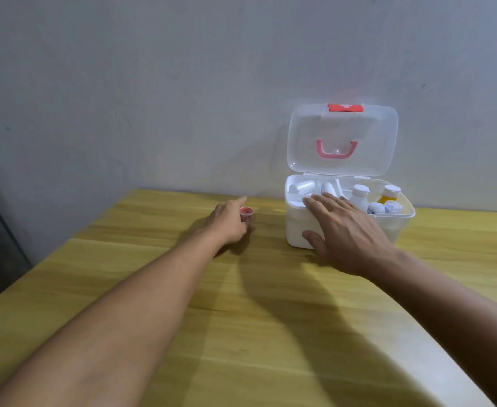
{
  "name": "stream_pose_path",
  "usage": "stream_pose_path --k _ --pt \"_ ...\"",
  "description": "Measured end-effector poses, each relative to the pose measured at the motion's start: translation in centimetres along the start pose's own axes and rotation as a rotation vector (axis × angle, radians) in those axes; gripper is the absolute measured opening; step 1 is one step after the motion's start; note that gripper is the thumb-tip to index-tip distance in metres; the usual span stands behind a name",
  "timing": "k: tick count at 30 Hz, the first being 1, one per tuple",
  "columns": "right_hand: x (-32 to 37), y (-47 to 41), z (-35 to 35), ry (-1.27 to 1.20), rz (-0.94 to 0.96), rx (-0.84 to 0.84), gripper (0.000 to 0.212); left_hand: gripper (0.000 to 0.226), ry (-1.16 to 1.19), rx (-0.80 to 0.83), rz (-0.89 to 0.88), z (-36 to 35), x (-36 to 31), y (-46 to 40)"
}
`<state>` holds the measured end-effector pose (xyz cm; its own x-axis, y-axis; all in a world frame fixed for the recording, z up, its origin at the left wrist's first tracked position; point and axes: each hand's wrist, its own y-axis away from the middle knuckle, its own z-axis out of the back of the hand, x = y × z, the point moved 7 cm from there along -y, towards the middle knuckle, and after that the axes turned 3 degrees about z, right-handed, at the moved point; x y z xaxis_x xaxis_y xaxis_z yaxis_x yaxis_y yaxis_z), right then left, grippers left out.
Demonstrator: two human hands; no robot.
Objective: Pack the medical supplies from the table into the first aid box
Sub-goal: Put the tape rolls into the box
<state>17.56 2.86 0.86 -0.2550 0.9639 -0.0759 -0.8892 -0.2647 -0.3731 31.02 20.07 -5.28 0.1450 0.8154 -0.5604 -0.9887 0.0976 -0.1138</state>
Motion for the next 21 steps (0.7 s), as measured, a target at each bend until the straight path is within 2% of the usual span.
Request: stream_pose_path --k 1,4,5,10,12,14,16,18,21 --pt "-0.1 0.1 0.0 -0.002 0.0 -0.001 0.055 0.065 -0.002 0.003 -0.01 -0.2 -0.4 -0.1" --pt "-0.4 0.6 0.2 -0.007 0.004 -0.025 0.053 0.024 -0.011 -0.04 -0.061 -0.6 -1.3 -0.4" --pt "-0.5 0.9 0.2 -0.009 0.013 -0.041 0.053 0.021 -0.007 -0.061 -0.068 -0.6 -1.4 -0.5" --pt "-1.6 2.0 0.6 -0.057 0.02 -0.123 0.055 0.023 0.078 -0.136 -0.113 0.5 -2.6 -0.3" --pt "-2.1 2.3 0.8 -0.064 0.017 -0.151 0.055 0.016 0.149 -0.164 -0.17 1.8 -4.2 0.0" --pt "-2.4 2.7 0.9 -0.072 0.016 -0.174 0.055 0.019 0.213 -0.176 -0.258 3.5 -6.8 0.6" --pt "-2.6 3.0 1.0 -0.084 0.016 -0.192 0.054 0.031 0.271 -0.118 -0.325 4.6 -9.6 1.3" --pt "-2.6 3.3 1.2 -0.094 0.019 -0.213 0.053 0.041 0.271 0.009 -0.366 4.5 -11.9 1.9" --pt "-2.8 3.8 1.6 -0.108 0.013 -0.234 0.052 0.044 0.202 0.179 -0.396 3.1 -14.0 2.8"
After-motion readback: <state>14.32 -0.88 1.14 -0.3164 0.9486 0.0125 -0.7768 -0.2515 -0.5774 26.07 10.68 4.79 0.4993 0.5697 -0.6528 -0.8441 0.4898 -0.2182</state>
